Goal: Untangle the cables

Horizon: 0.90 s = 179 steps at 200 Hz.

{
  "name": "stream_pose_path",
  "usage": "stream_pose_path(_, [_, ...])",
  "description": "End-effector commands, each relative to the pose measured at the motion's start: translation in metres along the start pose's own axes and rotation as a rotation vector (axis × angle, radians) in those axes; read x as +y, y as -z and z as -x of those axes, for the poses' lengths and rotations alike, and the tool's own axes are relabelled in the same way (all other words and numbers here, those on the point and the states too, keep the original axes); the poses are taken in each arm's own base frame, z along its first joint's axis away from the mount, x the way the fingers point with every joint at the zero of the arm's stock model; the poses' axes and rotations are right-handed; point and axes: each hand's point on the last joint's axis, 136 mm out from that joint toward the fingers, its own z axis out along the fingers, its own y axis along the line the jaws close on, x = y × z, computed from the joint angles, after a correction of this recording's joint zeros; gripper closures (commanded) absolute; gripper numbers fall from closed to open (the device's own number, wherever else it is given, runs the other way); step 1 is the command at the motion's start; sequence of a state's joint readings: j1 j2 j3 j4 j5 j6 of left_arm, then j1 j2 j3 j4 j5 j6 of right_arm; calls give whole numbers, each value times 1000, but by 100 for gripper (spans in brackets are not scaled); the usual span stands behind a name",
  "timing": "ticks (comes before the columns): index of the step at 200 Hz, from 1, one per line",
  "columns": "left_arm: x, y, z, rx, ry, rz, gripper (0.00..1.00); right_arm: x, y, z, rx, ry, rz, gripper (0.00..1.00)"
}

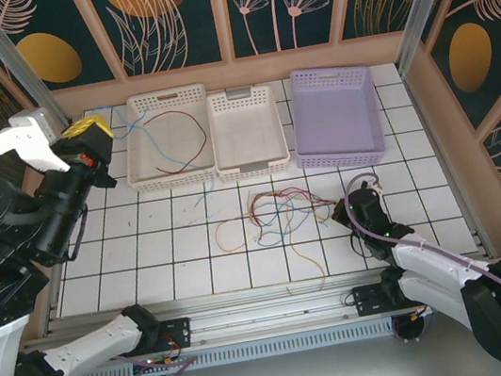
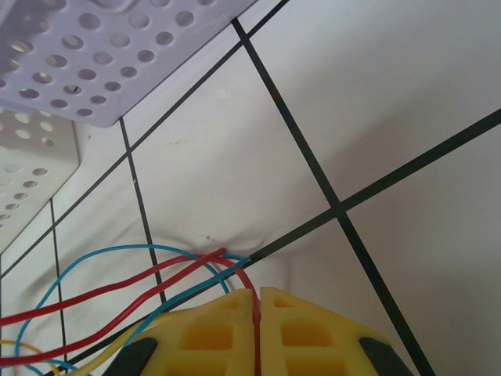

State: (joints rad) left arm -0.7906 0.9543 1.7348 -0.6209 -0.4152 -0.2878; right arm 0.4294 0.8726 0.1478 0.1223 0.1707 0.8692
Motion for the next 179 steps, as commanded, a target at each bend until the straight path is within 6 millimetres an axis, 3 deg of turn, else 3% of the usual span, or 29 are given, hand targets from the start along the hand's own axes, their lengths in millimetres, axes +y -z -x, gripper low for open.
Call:
stream_pose_path(1, [-15,-16,3,-26,-18,-50,100,-6,2,-5,13,16,2,100])
stream_pose_path(63, [-52,-70,-10,-76,-75,-148,100,-4,5,-7,12,24,38,100])
stream_pose_path(115, [-69,-117,-22,-131,-114,-170,100,-1,5,-7,12,31,53,100])
stream_pose_path(179, [-53,-204,-73,-66,-88,-144,100,3,7,-9,16,43,84,100])
